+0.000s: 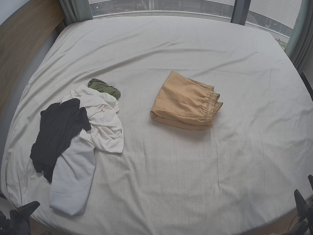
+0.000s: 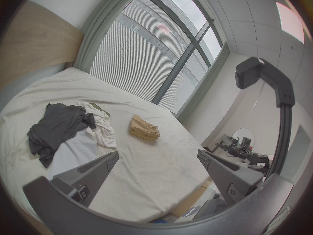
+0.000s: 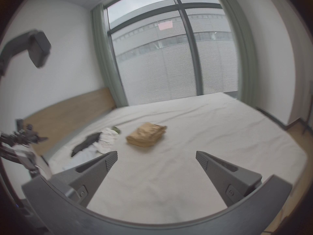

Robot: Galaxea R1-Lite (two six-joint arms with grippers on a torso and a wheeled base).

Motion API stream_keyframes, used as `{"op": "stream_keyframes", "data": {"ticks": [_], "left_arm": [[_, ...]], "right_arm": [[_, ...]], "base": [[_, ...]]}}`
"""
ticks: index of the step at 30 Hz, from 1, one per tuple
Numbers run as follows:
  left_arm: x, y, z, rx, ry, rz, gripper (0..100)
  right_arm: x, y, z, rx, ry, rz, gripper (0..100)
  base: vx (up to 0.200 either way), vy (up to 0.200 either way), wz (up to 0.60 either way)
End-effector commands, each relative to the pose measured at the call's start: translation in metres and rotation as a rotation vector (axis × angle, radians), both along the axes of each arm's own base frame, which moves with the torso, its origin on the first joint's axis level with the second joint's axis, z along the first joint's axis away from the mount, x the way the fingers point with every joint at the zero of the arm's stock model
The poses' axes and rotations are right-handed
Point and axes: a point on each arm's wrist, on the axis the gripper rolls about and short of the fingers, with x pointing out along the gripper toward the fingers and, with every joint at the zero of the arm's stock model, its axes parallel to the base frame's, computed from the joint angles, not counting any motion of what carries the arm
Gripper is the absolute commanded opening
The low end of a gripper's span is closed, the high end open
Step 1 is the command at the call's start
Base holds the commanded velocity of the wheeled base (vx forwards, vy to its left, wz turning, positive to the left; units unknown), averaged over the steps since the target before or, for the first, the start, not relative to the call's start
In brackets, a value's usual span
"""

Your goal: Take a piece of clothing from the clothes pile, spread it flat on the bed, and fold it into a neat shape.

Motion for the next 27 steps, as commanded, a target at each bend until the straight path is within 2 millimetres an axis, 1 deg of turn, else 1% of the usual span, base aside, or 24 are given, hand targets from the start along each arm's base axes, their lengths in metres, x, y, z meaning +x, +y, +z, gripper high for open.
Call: {"op": "stream_keyframes", "data": {"ticks": [1, 4, 6, 8, 10, 13, 15, 17, 18, 19, 21, 24, 26, 27], "left_arm": [[-0.005, 0.001, -0.01, 0.024, -0.032, 0.076, 100], [-0.004, 0.001, -0.017, 0.068, 0.013, 0.124, 100], [-0.004, 0.002, -0.019, 0.089, 0.029, 0.192, 100], [-0.003, 0.002, -0.019, 0.103, 0.024, 0.253, 100], [-0.005, 0.0, -0.02, 0.141, -0.005, 0.317, 100], [-0.009, 0.0, -0.023, 0.221, -0.089, 0.354, 100], [-0.01, 0.001, -0.023, 0.259, -0.115, 0.385, 100], [-0.01, 0.003, -0.023, 0.27, -0.105, 0.492, 100], [-0.01, 0.004, -0.023, 0.27, -0.102, 0.509, 100], [-0.009, 0.005, -0.024, 0.295, -0.087, 0.591, 100], [-0.009, 0.007, -0.031, 0.318, -0.009, 0.647, 100], [-0.009, 0.007, -0.029, 0.318, -0.035, 0.641, 100], [-0.009, 0.007, -0.029, 0.317, -0.037, 0.635, 100], [-0.009, 0.007, -0.029, 0.322, -0.036, 0.632, 100]], "right_arm": [[-0.001, 0.0, -0.012, -0.04, 0.057, -0.079, 100], [-0.001, 0.0, -0.011, -0.063, 0.05, -0.14, 100], [-0.003, 0.0, -0.012, -0.11, 0.036, -0.209, 100], [-0.01, 0.001, -0.014, -0.146, -0.032, -0.268, 100], [-0.01, 0.0, -0.014, -0.156, -0.042, -0.276, 100], [-0.01, -0.001, -0.014, -0.141, -0.038, -0.31, 100], [-0.01, -0.001, -0.015, -0.103, -0.038, -0.312, 100], [-0.01, -0.001, -0.014, -0.081, -0.041, -0.311, 100], [-0.01, -0.001, -0.014, -0.079, -0.041, -0.313, 100], [-0.01, -0.001, -0.014, -0.079, -0.041, -0.313, 100], [-0.01, 0.0, -0.014, -0.088, -0.044, -0.29, 100], [-0.01, 0.001, -0.014, -0.11, -0.048, -0.228, 100], [-0.01, 0.001, -0.015, -0.098, -0.03, -0.225, 100], [-0.01, 0.002, -0.019, -0.051, 0.003, -0.183, 100]], "base": [[0.0, 0.0, 0.0], [0.0, 0.0, 0.0], [0.0, 0.0, 0.0], [0.0, 0.0, 0.0], [0.0, 0.0, 0.0], [0.0, 0.0, 0.0], [0.0, 0.0, 0.0], [0.0, 0.0, 0.0], [0.0, 0.0, 0.0], [0.0, 0.0, 0.0], [0.0, 0.0, 0.0], [0.0, 0.0, 0.0], [0.0, 0.0, 0.0], [0.0, 0.0, 0.0]]}}
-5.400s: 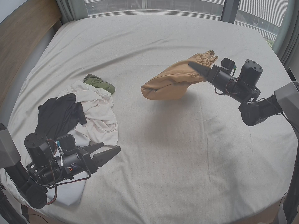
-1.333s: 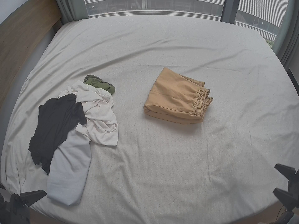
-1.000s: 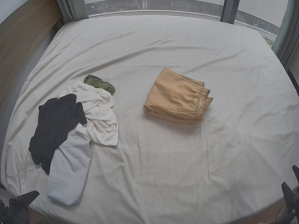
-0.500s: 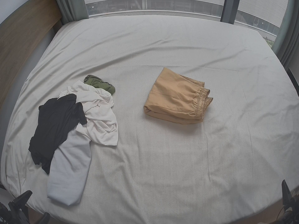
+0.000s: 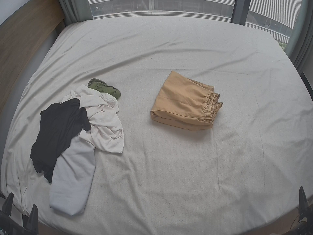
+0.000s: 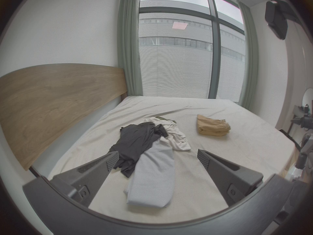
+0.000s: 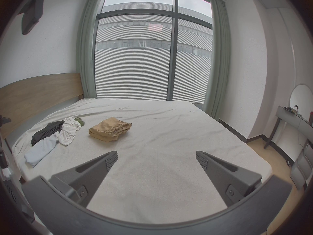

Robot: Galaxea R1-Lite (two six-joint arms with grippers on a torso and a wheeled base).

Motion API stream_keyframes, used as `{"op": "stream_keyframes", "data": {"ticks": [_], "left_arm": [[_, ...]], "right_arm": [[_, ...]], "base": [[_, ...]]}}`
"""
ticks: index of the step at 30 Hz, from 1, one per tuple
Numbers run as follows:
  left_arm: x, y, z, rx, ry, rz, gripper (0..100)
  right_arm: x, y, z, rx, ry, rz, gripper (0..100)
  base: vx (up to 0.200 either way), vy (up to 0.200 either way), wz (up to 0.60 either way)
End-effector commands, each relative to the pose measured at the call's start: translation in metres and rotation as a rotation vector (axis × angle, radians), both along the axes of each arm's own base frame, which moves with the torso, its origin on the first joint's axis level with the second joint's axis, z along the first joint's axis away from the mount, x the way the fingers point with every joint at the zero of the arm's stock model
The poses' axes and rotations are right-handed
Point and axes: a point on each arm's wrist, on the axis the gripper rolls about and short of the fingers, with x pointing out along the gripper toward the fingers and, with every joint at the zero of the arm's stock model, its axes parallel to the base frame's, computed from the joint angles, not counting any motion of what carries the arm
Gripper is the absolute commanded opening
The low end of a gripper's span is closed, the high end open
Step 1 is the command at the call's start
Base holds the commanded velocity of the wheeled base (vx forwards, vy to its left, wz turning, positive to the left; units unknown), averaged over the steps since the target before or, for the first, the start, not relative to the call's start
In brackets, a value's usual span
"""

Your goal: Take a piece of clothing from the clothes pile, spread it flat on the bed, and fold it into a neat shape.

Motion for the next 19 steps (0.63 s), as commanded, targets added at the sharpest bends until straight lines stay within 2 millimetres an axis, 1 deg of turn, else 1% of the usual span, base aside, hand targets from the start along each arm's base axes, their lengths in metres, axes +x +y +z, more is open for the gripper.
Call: {"op": "stream_keyframes", "data": {"ticks": [1, 3, 19], "left_arm": [[0.0, -0.0003, -0.0061, 0.015, 0.009, -0.022, 100], [0.0, -0.0005, -0.0061, 0.015, 0.009, -0.036, 100], [-0.0001, -0.0005, -0.0062, 0.018, 0.007, -0.033, 100]], "right_arm": [[0.0011, 0.002, -0.0115, 0.044, 0.072, 0.087, 100], [0.0011, 0.0023, -0.0109, 0.018, 0.067, 0.1, 100], [0.001, 0.0023, -0.0105, 0.02, 0.061, 0.1, 100]], "base": [[0.0, 0.0, 0.0], [0.0, 0.0, 0.0], [0.0, 0.0, 0.0]]}}
